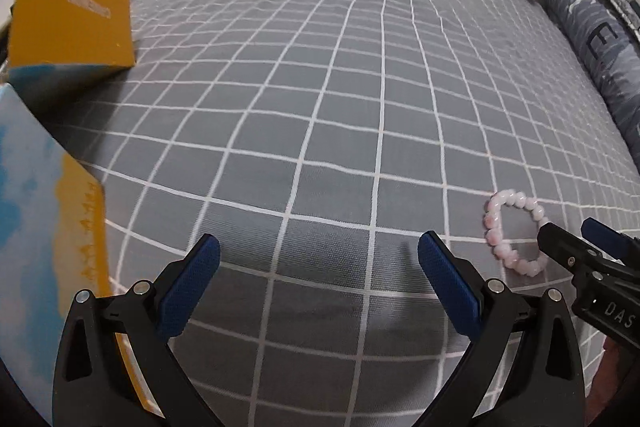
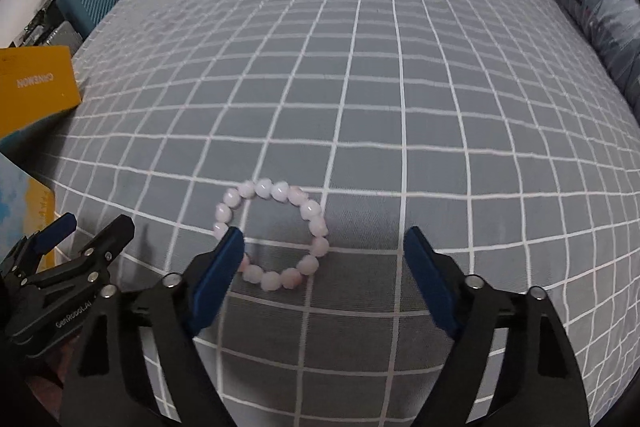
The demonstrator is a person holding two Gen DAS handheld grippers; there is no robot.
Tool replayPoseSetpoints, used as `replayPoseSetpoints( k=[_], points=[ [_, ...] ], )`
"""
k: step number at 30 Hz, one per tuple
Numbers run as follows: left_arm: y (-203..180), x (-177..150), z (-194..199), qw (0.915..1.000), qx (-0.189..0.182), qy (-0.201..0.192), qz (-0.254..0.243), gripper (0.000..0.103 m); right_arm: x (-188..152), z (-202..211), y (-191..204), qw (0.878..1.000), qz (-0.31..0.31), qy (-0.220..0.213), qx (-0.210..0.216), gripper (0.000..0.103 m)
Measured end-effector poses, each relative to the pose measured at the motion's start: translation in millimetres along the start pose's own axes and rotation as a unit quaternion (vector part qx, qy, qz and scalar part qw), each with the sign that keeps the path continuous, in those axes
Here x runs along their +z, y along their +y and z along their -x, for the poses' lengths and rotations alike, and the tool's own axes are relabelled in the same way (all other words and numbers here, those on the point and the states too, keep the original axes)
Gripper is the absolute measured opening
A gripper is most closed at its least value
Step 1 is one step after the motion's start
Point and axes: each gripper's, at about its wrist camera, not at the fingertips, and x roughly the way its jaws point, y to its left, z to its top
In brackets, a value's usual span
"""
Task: Organize jewelry
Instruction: 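Move the open right tool over the pink-white bead bracelet, then grasp the pink-white bead bracelet with the right tool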
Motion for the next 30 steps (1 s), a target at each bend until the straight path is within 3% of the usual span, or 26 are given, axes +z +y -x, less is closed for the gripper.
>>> replayPoseSetpoints(
  k=[7,10,11,12,22,30],
  points=[
    [-1.4,-2.2,-9.2,1.0,0.005,0.006,-0.004,0.097,-4.7,-18.0,-6.4,1.0,-0.006,0.023,-0.005,0.051],
    [-1.3,-1.6,-10.6,0.9999,0.006,0.006,-0.005,0.097,-4.6,-17.2,-7.1,1.0,-0.009,0.023,-0.011,0.028],
    [-1.0,-1.5,-10.6,0.9999,0.006,0.007,-0.005,0.097,-4.6,-16.8,-7.2,1.0,-0.009,0.023,-0.011,0.015],
    [-1.2,-1.5,-10.5,1.0,0.005,0.007,-0.005,0.097,-4.5,-16.9,-7.4,1.0,-0.01,0.024,-0.011,0.013],
    [-0.3,1.1,4.1,1.0,0.001,-0.001,-0.01,0.097,-5.5,-2.0,-10.9,1.0,-0.023,0.011,-0.005,0.01],
    [-0.4,6.5,39.9,0.9997,0.0,-0.019,-0.012,0.097,-3.4,36.4,-9.1,0.999,-0.019,-0.025,0.006,0.01]
  ],
)
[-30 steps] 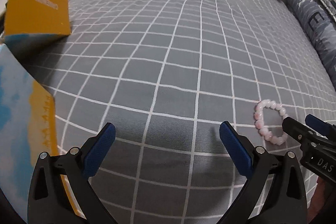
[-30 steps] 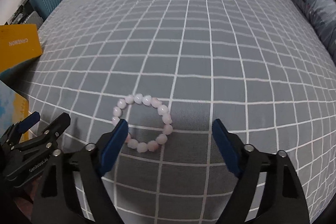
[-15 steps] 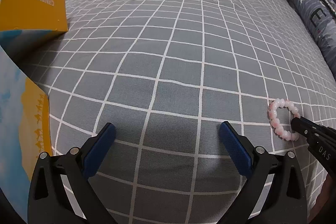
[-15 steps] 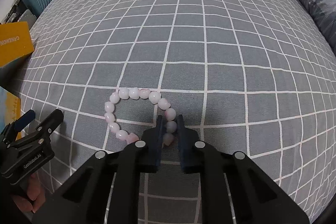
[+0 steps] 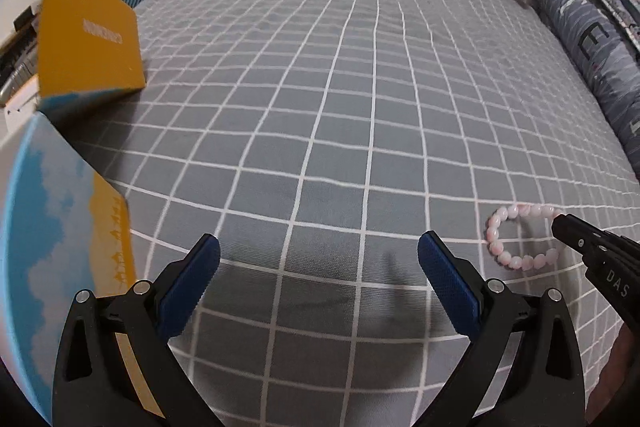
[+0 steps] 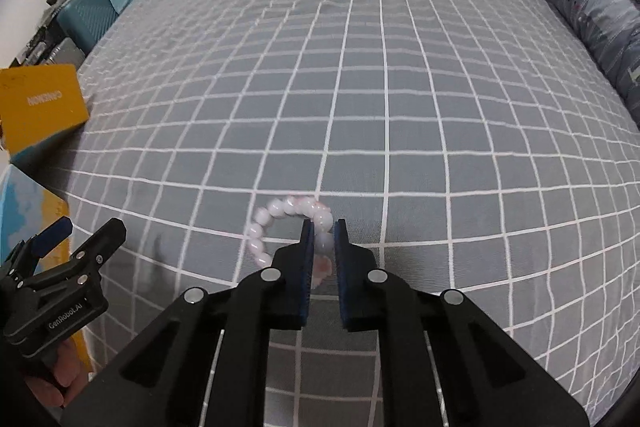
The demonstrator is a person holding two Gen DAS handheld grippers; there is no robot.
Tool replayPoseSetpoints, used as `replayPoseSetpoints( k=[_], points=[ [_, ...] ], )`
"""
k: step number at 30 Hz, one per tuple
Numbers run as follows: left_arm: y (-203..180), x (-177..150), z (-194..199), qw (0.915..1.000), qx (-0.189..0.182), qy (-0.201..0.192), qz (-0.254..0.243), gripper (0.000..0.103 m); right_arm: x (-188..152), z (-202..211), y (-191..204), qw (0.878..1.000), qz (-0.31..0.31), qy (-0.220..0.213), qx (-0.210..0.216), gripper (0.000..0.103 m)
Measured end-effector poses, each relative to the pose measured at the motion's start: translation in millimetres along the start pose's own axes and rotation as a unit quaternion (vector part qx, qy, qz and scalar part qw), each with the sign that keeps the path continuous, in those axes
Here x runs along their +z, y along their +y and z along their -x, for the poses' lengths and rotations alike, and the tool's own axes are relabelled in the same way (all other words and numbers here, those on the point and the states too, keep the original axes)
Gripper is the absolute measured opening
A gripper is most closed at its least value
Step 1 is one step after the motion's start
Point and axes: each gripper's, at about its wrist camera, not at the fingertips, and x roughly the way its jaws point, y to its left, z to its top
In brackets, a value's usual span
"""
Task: Organize jewelry
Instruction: 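Grasp the pink-white bead bracelet with the right tool, then carry the pink-white bracelet over the white box with the right tool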
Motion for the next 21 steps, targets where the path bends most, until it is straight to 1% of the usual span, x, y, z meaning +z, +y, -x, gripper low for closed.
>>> replayPoseSetpoints(
  k=[4,13,18,21],
  points=[
    [2.6,4.4,17.7,0.9999,-0.011,-0.003,0.003,0.097,1.9,19.8,5.8,1.0,0.006,-0.016,0.004,0.01],
    [13.1,8.2,72.4,0.9993,-0.014,-0.035,0.003,0.097,8.3,74.1,25.7,0.998,0.022,-0.063,0.009,0.01],
    [33.6,8.5,109.8,0.9985,-0.004,-0.054,0.005,0.097,10.9,107.0,49.0,0.995,0.039,-0.09,0.023,0.01],
    [55.4,5.9,132.9,0.9979,-0.001,-0.063,0.017,0.097,11.4,125.7,68.8,0.993,0.05,-0.105,0.034,0.01]
  ],
)
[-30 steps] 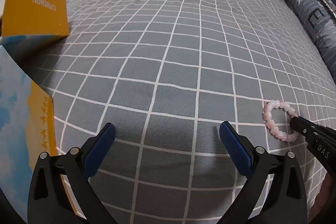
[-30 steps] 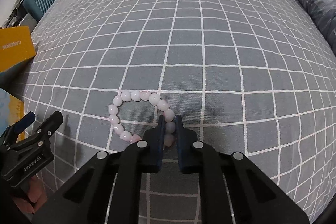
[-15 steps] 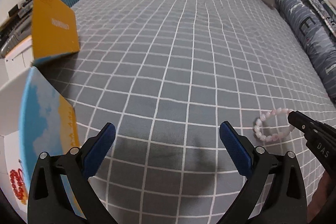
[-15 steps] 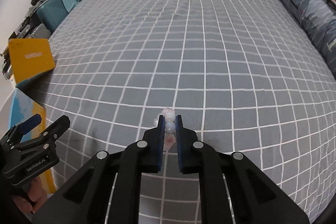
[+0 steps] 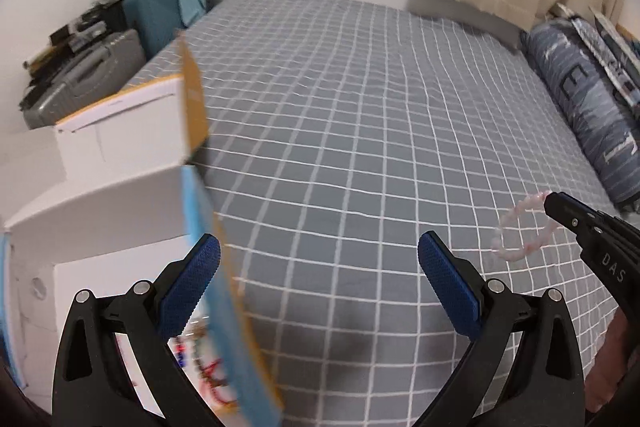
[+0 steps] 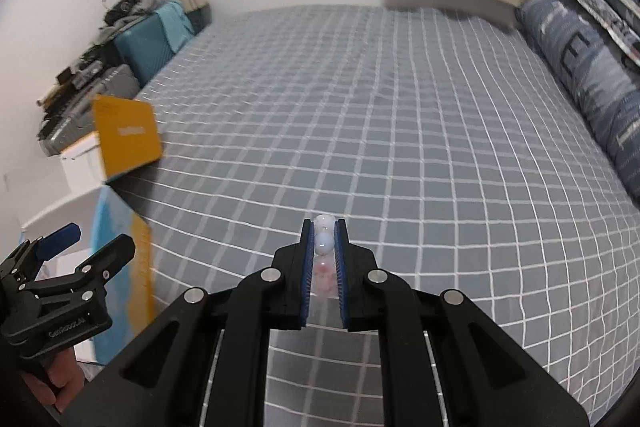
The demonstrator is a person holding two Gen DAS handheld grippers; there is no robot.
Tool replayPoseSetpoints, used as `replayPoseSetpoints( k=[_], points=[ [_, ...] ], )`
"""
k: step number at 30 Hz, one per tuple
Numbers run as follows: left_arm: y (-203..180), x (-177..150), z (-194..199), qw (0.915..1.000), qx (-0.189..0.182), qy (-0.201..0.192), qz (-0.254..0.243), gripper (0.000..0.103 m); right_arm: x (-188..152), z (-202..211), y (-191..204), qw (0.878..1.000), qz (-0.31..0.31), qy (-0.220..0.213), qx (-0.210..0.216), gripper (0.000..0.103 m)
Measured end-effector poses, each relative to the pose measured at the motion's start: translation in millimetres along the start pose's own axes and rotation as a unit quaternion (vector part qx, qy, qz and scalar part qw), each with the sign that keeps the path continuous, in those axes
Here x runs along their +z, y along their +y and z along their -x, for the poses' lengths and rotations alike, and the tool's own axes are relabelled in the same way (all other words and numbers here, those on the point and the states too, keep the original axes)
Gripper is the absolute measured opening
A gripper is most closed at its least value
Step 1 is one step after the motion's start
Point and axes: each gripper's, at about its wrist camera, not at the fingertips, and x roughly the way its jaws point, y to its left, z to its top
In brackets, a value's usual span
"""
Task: Organize jewelry
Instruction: 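Carry the pink-white bracelet over the white box with the right tool, then open the right tool to drop the pink-white bracelet into the box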
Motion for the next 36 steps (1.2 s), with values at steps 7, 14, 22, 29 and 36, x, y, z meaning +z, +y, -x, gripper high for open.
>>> replayPoseSetpoints(
  k=[7,14,22,29,36],
  points=[
    [65.8,3.0,49.9,0.9987,0.034,-0.02,0.033,0.097,13.7,33.8,68.3,0.998,0.042,-0.031,0.033,0.01],
    [139.4,-3.2,79.7,0.9945,0.066,-0.028,0.076,0.097,15.5,53.1,149.1,0.991,0.091,-0.05,0.083,0.01],
    [205.9,-34.1,87.5,0.9905,0.1,-0.01,0.093,0.097,-3.8,47.2,234.6,0.98,0.15,-0.039,0.125,0.01],
    [253.2,-62.4,76.7,0.9867,0.11,0.012,0.119,0.097,-31.0,10.3,290.5,0.973,0.185,-0.001,0.138,0.01],
    [279.0,-83.9,60.9,0.9835,0.114,0.034,0.136,0.097,-57.2,-42.7,314.4,0.969,0.2,0.06,0.129,0.01]
  ],
)
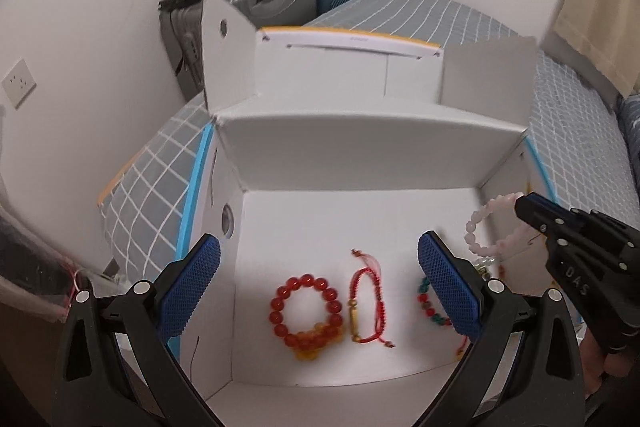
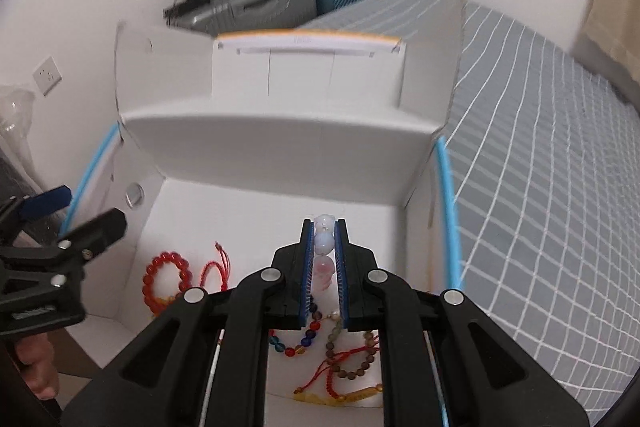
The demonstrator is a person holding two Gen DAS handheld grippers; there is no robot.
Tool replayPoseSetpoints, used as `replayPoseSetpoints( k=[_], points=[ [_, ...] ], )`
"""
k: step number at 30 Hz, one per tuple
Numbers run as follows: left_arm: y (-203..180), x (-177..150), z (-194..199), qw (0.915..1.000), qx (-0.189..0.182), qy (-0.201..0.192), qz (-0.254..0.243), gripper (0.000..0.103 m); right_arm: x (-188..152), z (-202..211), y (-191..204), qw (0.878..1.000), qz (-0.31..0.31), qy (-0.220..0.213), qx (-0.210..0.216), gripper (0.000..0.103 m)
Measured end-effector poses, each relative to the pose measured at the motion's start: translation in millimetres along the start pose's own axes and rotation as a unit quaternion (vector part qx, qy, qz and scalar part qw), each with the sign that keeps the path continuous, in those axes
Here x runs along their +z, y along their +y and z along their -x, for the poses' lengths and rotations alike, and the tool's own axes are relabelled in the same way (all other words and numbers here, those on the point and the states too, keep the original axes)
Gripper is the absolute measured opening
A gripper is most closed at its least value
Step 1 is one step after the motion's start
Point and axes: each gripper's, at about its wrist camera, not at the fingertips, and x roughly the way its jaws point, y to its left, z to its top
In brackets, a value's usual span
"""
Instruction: Organize jewelry
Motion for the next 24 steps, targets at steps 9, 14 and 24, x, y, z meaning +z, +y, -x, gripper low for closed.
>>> replayPoseSetpoints(
  k=[9,14,24],
  points=[
    [1.1,-8.1,-19.5,0.9998,0.001,0.018,-0.002,0.097,-12.6,-25.1,0.8,0.999,-0.002,0.034,-0.001,0.012],
    [-2.4,-12.1,-6.3,0.9999,0.01,0.0,-0.012,0.097,-13.7,0.9,-3.6,1.0,-0.018,0.002,0.003,0.065],
    [1.5,-55.1,66.3,0.9969,-0.017,-0.076,-0.007,0.097,-60.1,84.3,3.2,0.994,-0.024,-0.105,-0.029,0.096]
  ],
)
